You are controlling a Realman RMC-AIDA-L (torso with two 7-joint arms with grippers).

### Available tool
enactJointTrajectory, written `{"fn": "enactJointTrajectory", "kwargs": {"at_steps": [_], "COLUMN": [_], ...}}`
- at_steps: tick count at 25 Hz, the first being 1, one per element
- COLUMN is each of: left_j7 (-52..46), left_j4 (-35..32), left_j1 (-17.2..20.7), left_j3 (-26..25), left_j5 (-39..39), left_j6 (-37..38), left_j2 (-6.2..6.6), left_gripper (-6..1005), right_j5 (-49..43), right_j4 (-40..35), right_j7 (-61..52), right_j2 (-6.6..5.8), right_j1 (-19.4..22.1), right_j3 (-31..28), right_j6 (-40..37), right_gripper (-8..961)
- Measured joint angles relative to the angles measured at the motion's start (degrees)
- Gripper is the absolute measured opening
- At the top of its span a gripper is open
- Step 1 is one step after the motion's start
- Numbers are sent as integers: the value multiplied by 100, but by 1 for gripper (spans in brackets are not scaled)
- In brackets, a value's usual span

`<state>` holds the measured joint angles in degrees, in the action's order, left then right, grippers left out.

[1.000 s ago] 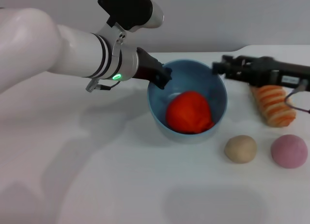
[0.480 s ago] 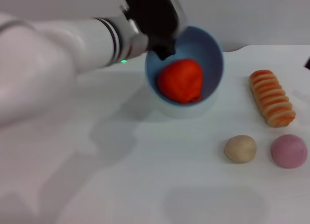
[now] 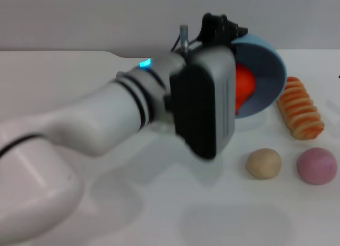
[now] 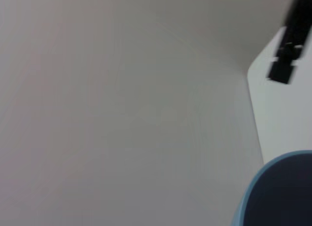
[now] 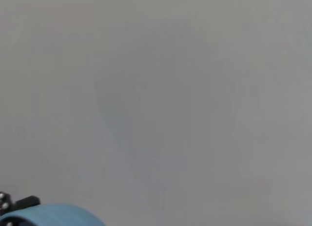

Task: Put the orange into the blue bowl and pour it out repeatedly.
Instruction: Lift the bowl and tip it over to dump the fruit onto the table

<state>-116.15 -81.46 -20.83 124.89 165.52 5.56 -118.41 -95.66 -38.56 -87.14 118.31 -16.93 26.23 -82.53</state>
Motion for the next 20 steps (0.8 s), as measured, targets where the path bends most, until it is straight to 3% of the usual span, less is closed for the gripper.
{"fn": "enactJointTrajectory", "kwargs": {"at_steps": [3, 5, 9, 16, 20], "left_j7": [697, 1742, 2351, 2604, 2607], "left_j4": [80, 290, 567, 1037, 1218], "left_j1": [197, 474, 599, 676, 683], "left_j3": [155, 399, 590, 809, 876], "left_j5": [0, 0, 0, 4, -11], "left_j6": [-431, -1240, -1976, -3324, -3669], "left_j2": [-7, -26, -38, -32, -36], "left_gripper": [-2, -2, -2, -1, -1], "right_j5": [-6, -7, -14, -15, 1], "right_j4": [34, 68, 158, 167, 233], "right_j7": [1, 2, 4, 5, 4], "right_j2": [0, -1, -14, -3, -7], "right_j1": [-81, -100, -154, -160, -156], "right_j3": [2, 6, 18, -1, -3], "right_j6": [114, 133, 164, 214, 221], "right_gripper": [603, 603, 603, 602, 602]}}
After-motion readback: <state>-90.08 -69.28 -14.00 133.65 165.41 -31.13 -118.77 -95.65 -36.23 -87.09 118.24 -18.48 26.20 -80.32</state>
